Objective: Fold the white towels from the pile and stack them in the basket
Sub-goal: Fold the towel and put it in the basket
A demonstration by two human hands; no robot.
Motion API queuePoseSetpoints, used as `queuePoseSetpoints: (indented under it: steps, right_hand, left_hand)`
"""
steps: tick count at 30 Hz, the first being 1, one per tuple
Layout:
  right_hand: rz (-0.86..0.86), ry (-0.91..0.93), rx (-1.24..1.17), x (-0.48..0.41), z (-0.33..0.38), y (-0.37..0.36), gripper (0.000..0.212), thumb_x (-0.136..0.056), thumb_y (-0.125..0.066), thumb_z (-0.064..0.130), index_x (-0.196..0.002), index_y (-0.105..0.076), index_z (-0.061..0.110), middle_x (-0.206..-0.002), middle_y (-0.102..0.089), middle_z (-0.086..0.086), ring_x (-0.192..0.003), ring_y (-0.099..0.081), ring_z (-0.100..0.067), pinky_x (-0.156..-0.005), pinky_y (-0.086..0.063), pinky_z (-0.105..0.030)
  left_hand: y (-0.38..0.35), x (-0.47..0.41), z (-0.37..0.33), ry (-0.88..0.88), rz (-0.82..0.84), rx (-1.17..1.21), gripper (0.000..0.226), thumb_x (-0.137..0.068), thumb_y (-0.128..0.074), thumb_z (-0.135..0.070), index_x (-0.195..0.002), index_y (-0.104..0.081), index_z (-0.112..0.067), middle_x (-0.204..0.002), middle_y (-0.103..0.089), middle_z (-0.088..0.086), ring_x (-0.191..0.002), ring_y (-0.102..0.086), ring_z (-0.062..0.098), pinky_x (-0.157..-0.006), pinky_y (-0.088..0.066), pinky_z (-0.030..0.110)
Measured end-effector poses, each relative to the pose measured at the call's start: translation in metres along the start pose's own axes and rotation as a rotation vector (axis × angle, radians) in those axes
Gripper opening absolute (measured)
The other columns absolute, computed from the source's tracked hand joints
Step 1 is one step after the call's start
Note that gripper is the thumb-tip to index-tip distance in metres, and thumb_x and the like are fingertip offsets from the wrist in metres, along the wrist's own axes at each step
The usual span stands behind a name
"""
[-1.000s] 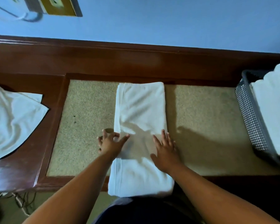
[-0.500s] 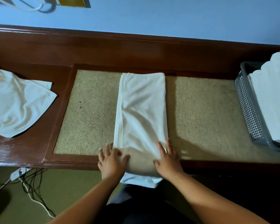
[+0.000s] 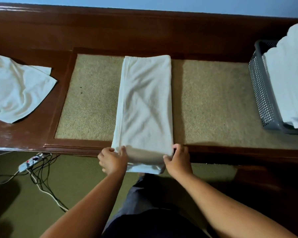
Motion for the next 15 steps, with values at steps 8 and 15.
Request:
queuePoseSetpoints:
  steps: [8,15]
  right_hand:
    - [0.279,-0.56,-0.591,0.009,-0.068,-0.069,0.072,-0.079,-0.08,0.038,-0.137,-0.052,0.007,-0.139,-0.053,-0.013,-0.119,-0.055,-0.029,-0.087,-0.044,-0.034]
    - [0.313,-0.417,-0.67,0.017,-0.067,-0.093,0.057,-0.079,-0.083,0.031,-0.124,-0.052,0.015,-0.126,-0.061,-0.003,-0.103,-0.06,-0.015,-0.073,-0.047,-0.024]
  left_hand:
    - [-0.04,-0.004,0.054,0.159,0.33,0.228,0.091,-0.063,-0.095,-0.038,-0.127,-0.034,-0.017,-0.121,-0.052,0.011,-0.107,-0.057,0.029,-0.1,-0.05,0.047]
    - [-0.038,0.013,0.078,0.025,0.511,0.013,0.039,-0.076,-0.087,-0.029,-0.103,-0.065,-0.012,-0.097,-0.069,0.007,-0.091,-0.065,0.026,-0.078,-0.053,0.035]
Point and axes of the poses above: each hand's wrist, its own x-axis away from the middle knuckle, its own y-axis out of the back of the hand, z = x × y, the point moved 10 cm from there along -x, towards the middle knuckle
